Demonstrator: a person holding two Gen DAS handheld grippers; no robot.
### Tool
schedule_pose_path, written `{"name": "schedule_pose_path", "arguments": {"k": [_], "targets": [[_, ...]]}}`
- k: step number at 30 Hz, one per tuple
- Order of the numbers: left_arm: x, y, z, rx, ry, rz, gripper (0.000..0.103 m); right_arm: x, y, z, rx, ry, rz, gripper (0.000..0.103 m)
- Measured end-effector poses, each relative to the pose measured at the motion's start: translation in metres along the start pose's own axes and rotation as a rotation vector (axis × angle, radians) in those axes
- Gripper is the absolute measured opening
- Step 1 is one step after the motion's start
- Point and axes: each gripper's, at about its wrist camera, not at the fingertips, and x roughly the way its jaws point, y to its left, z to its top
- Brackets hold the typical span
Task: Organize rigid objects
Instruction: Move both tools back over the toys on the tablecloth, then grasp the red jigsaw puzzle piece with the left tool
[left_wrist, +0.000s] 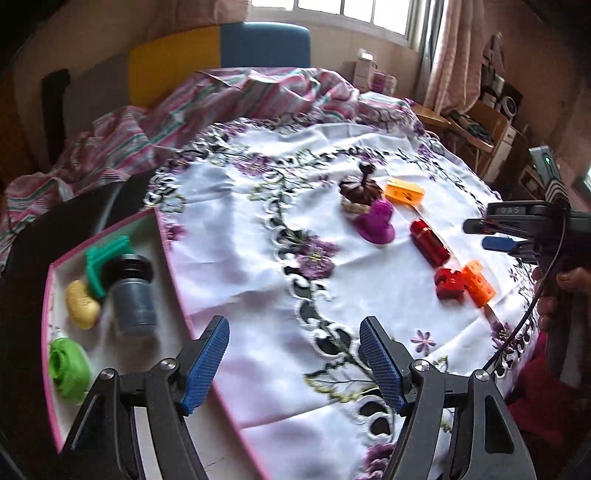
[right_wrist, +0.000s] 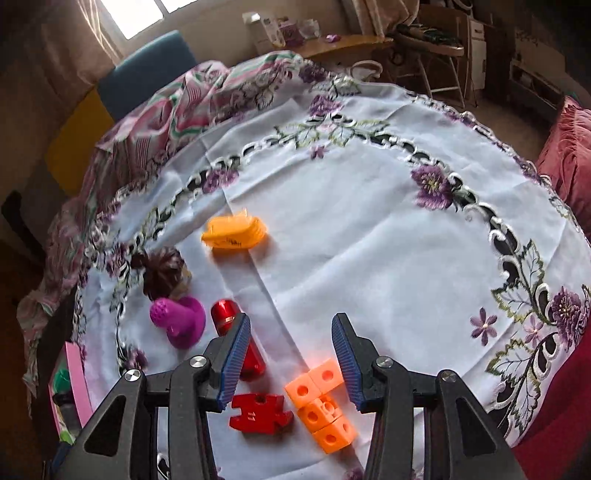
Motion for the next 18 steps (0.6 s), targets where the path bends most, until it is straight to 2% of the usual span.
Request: {"name": "schedule_pose_path", "arguments": {"k": [2, 5, 8, 12, 15, 18], "targets": [[0.008, -0.01, 0.0, 0.024, 0.014, -0.015, 0.074, 0.001, 0.002, -0.003, -0.014, 0.015, 0.011, 0.046], [0.023, -0.026, 0.002, 0.064, 0.043, -0.049, 0.072, 0.001, -0.002, -0.003, -0.012, -0.001, -0.051, 0.046], [0.036, -0.045, 0.006, 0.091, 0.067, -0.111, 0.066, 0.002, -0.015, -0.001, 0.055, 0.007, -0.033, 0.046], [0.056, -0.076, 0.013, 0.136, 0.099, -0.195, 0.056, -0.005, -0.023, 0.002, 0.107, -0.024, -0.027, 0.046], [0.07, -0.099, 0.018, 0.155, 0.12, -0.259, 0.056, -0.007, -0.026, 0.003, 0.125, -0.033, -0.019, 0.046], [0.081, -0.115, 0.023, 0.17, 0.122, -0.287, 0.057, -0.007, -0.028, 0.004, 0.136, -0.031, -0.015, 0.046]]}}
